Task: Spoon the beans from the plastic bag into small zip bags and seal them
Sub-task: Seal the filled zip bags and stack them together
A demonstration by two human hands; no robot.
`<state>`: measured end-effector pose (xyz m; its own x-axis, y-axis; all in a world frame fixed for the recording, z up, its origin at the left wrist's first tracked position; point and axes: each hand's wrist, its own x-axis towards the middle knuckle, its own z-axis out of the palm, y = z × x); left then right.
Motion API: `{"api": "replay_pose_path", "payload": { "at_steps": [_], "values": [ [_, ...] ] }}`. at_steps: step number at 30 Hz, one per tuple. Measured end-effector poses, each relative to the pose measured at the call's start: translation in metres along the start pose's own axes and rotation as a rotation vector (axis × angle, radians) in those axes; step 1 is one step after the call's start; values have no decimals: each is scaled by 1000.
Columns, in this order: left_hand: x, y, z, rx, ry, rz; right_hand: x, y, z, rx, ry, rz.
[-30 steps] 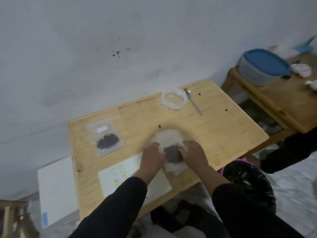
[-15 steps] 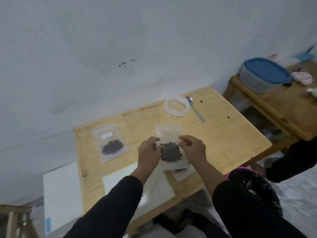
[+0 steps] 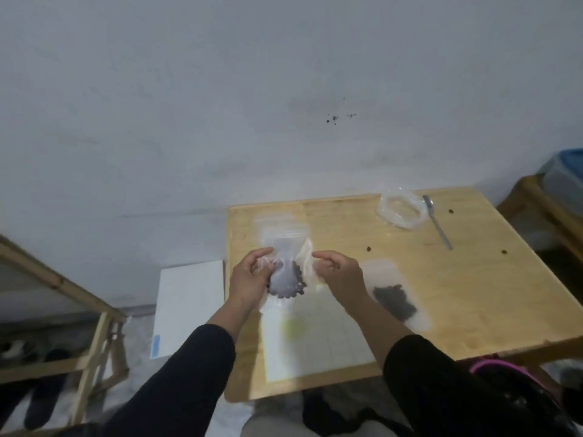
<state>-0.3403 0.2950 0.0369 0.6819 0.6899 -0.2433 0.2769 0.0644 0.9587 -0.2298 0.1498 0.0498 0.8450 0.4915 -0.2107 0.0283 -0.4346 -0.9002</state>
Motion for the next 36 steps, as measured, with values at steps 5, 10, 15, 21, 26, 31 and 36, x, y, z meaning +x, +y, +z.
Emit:
{"api": "replay_pose_path", "payload": {
  "at_steps": [5, 10, 15, 21, 26, 31, 36],
  "values": [
    [-13, -27, -51, -13, 175, -86, -15, 25, 29, -371, -40, 78],
    [-25, -45, -75, -37, 237, -141, -36, 49, 42, -474, -75, 127],
    [-34, -57, -81, -19, 242, -164, -47, 53, 58, -428, 0, 109],
    [-36, -62, -81, 30, 195, -171, -50, 49, 70, -397, 69, 128],
    [-37, -59, -78, 44, 165, -168, -50, 40, 71, -324, 80, 99],
    [-37, -50, -71, 18, 131, -129, -44, 7, 72, -169, 131, -3],
    [-35, -37, -61, -53, 89, -71, -39, -27, 84, -119, 157, -104]
  ]
}}
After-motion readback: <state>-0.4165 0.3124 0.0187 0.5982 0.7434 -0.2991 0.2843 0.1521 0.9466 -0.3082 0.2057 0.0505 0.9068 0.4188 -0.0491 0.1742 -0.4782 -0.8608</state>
